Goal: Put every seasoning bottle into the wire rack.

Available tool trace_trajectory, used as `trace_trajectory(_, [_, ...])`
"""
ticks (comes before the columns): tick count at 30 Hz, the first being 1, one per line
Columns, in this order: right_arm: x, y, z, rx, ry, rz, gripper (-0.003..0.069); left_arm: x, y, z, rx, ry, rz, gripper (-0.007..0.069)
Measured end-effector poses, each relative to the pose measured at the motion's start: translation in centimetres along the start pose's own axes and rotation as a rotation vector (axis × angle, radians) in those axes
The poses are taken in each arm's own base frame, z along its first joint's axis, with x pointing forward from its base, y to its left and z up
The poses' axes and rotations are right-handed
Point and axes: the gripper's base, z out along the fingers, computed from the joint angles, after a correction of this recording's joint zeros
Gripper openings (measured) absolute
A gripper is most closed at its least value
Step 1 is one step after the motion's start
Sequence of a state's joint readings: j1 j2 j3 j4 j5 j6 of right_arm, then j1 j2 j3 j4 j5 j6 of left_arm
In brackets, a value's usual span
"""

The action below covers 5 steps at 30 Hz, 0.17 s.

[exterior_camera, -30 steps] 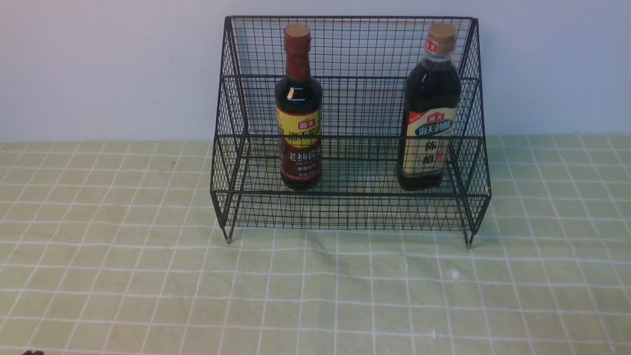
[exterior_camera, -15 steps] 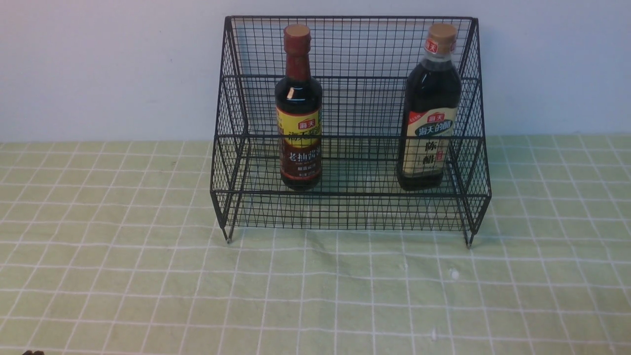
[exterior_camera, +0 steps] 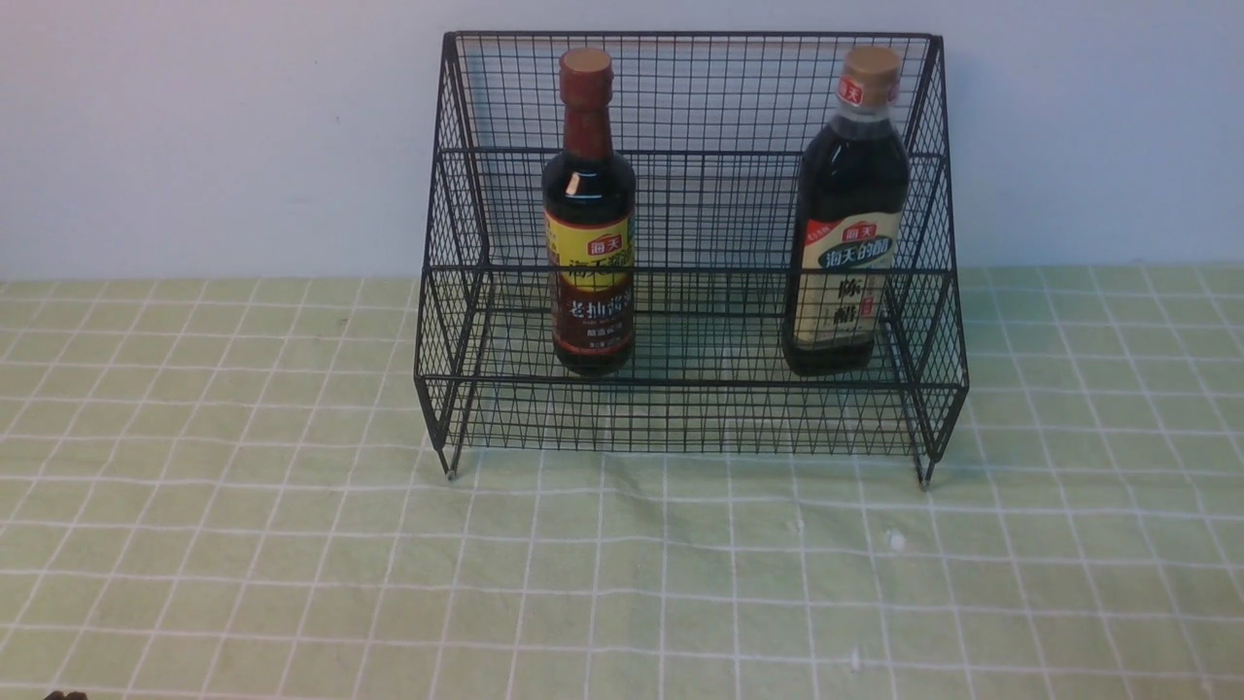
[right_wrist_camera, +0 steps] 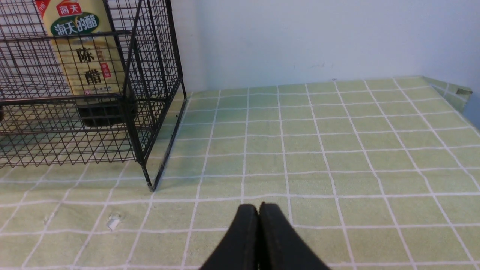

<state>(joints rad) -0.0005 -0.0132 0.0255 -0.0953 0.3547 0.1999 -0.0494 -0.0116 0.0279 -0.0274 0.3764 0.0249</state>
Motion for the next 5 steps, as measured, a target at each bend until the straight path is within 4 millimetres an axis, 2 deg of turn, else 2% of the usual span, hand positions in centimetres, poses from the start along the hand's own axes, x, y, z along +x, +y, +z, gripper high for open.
trace_trajectory(5, [0.0,0.0,0.0,0.0,0.0,0.0,-0.0015,0.0,0.0,0.0,0.0,0.0,0.0,0.0004])
